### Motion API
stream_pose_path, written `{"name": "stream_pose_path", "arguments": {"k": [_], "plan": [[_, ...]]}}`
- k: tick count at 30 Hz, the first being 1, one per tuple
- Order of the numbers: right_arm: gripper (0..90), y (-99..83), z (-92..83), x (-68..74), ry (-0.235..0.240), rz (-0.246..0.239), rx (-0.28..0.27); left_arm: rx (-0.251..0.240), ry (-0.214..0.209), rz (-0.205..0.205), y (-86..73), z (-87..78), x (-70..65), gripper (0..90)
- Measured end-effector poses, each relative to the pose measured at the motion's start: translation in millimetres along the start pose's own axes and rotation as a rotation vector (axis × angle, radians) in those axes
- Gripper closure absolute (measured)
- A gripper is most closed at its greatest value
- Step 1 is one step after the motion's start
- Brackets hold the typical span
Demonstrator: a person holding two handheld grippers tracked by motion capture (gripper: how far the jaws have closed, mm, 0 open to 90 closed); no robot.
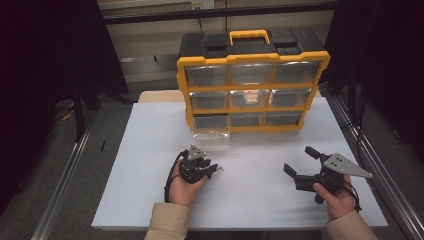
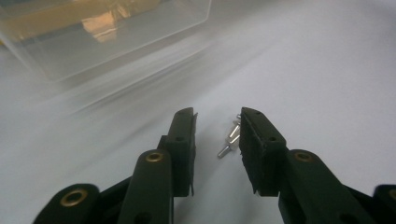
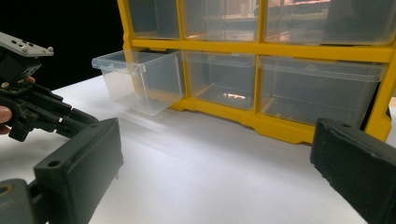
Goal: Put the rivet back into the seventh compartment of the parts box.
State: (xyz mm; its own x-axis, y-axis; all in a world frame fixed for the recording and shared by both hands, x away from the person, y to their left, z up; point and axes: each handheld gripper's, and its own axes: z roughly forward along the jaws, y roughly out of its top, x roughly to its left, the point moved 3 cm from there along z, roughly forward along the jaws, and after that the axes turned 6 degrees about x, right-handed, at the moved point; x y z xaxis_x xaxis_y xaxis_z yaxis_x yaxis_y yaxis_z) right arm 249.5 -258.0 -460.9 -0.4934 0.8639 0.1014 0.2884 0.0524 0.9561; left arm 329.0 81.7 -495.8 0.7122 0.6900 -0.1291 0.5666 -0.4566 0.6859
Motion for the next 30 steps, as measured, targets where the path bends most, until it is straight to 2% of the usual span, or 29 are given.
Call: {"name": "stream_pose_path", "arguments": {"k": [4,5,7,9,14,16,20,21,22,23,25,29,30], "plan": [[2.0,-0.1,0.4,0.3,0.0,0.003,-0.001,0.028,-0.013,0.004,0.6,1.2,-0.7,71.1],[2.0,0.1,0.3,0.3,-0.005,0.011,-0.003,0.028,-0.018,-0.009,0.8,2.1,-1.7,72.5],[2.0,0.1,0.4,-0.4,-0.007,0.003,-0.006,0.046,-0.015,0.011,1.7,3.3,-2.0,74.7],[2.0,0.1,0.2,0.1,-0.004,0.007,-0.004,0.064,-0.028,0.004,2.7,3.9,-3.8,76.2],[1.9,-0.1,0.1,-0.3,-0.008,0.005,-0.002,0.075,-0.02,0.013,5.7,4.3,-5.7,77.5],[2.0,0.0,0.1,0.1,-0.005,0.007,-0.002,0.094,-0.013,0.006,5.1,4.6,-4.7,79.2],[1.9,0.0,0.0,-0.1,-0.005,0.006,-0.002,0.082,-0.023,0.0,5.0,6.8,-5.4,79.4],[2.0,-0.2,0.0,-0.6,-0.007,-0.001,-0.001,0.096,-0.023,0.013,4.9,7.1,-4.9,79.5],[2.0,-0.1,0.1,-0.7,-0.007,-0.002,-0.002,0.093,-0.028,0.005,4.6,8.3,-5.8,79.9],[2.0,-0.2,0.3,-0.4,-0.002,0.001,0.0,0.11,-0.02,0.015,4.4,8.3,-5.3,80.5],[2.0,0.0,0.2,-0.4,-0.009,0.005,-0.003,0.104,-0.02,-0.002,4.1,9.1,-5.7,81.5],[2.0,-0.1,0.5,-0.2,-0.004,0.003,-0.003,0.118,-0.009,0.018,4.9,8.5,-5.9,82.6],[1.9,-0.2,0.3,-0.4,-0.002,0.003,0.001,0.125,-0.005,0.009,5.2,7.8,-6.7,82.6]]}}
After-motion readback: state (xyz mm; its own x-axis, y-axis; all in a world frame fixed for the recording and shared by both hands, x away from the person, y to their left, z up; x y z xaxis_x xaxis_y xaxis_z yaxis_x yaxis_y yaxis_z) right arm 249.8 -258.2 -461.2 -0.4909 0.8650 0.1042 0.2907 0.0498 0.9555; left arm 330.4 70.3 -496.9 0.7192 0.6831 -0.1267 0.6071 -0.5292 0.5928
